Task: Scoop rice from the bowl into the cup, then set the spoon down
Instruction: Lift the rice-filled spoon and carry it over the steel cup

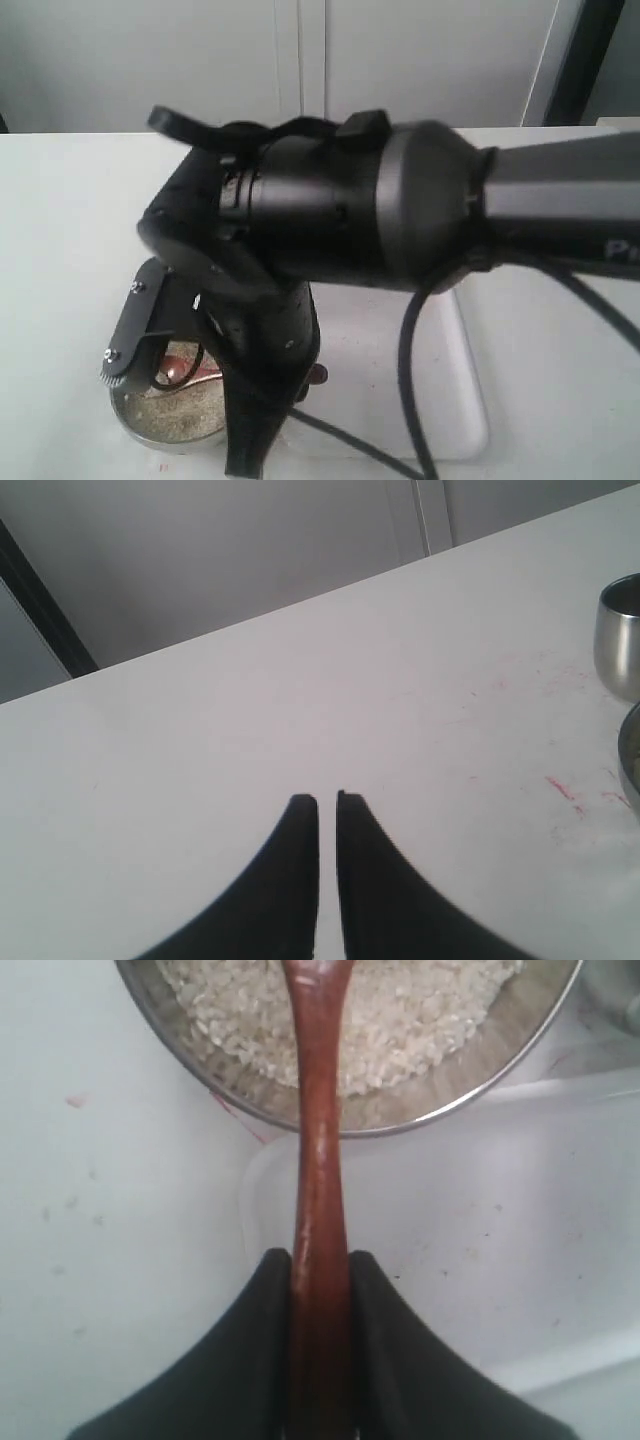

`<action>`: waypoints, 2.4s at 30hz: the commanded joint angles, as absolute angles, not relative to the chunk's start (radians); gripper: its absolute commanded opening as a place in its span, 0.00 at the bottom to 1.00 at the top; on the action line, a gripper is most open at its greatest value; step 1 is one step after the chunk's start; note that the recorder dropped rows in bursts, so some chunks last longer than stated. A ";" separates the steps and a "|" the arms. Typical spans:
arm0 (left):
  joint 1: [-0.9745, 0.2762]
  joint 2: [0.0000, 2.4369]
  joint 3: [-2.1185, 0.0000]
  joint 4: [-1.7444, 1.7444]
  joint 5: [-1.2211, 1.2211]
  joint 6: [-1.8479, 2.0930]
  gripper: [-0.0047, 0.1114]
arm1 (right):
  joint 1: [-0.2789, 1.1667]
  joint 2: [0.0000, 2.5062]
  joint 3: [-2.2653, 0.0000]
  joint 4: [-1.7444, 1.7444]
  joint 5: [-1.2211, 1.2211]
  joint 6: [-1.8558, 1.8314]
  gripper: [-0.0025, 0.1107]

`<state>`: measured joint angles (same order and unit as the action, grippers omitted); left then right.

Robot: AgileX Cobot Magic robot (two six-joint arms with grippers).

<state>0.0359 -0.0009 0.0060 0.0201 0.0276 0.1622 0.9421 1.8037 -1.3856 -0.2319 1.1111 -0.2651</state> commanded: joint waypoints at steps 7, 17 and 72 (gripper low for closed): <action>0.033 0.000 0.000 0.009 0.022 0.161 0.16 | 0.887 1.674 -1.253 -0.169 0.932 -0.318 0.02; 0.033 0.000 0.000 0.009 0.022 0.161 0.16 | 0.887 1.529 -1.057 -0.162 0.871 -0.278 0.02; 0.033 0.000 0.000 0.009 0.022 0.161 0.16 | 0.709 1.863 -1.534 -0.451 1.120 -0.139 0.02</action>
